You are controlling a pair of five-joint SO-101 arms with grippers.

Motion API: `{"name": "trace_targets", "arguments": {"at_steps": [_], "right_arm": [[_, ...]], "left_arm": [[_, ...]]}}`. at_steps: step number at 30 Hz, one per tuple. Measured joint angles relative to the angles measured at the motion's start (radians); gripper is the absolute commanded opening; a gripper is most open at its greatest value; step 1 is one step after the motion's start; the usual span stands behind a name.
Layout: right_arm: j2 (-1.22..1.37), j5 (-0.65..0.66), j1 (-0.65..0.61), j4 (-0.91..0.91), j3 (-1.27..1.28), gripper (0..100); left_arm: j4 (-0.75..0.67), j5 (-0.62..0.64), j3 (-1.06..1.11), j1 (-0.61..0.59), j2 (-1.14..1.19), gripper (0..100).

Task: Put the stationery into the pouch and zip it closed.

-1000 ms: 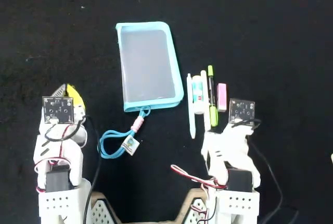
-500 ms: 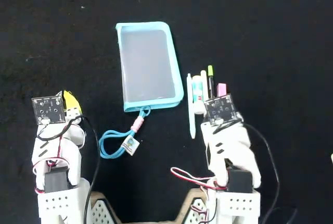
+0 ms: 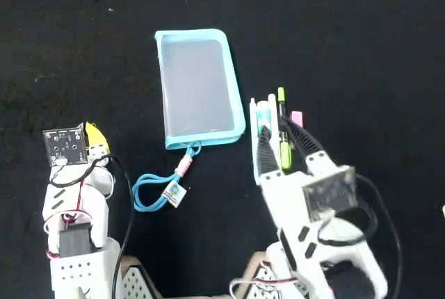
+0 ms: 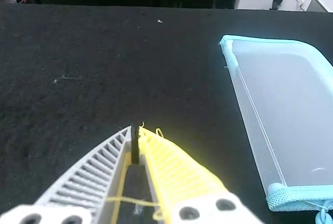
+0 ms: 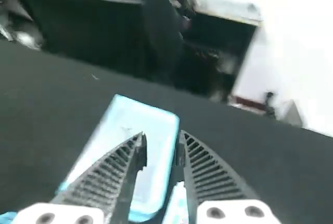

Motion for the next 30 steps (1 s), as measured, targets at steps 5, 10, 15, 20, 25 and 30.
{"name": "trace_targets", "arguments": {"at_steps": [5,10,15,20,25,30], "right_arm": [[0.269,-0.138,-0.144,0.011,-0.094,10.0],[0.539,-0.241,-0.264,0.002,-0.100,12.7],[0.724,-0.342,-0.316,-0.149,0.014,19.8],[0.855,-0.470,-0.341,-0.376,0.149,20.0],[0.959,-0.543,-0.427,-0.588,0.218,20.1],[1.132,-0.608,-0.439,-0.721,0.222,20.0]], "left_arm": [[0.006,0.000,0.000,0.000,0.000,3],[0.020,0.000,0.000,0.000,0.000,3],[0.020,0.000,0.000,0.000,0.000,3],[0.020,0.000,0.000,0.000,0.000,3],[0.020,0.000,0.000,0.000,0.000,3],[0.020,0.000,0.000,0.002,0.000,3]]}}
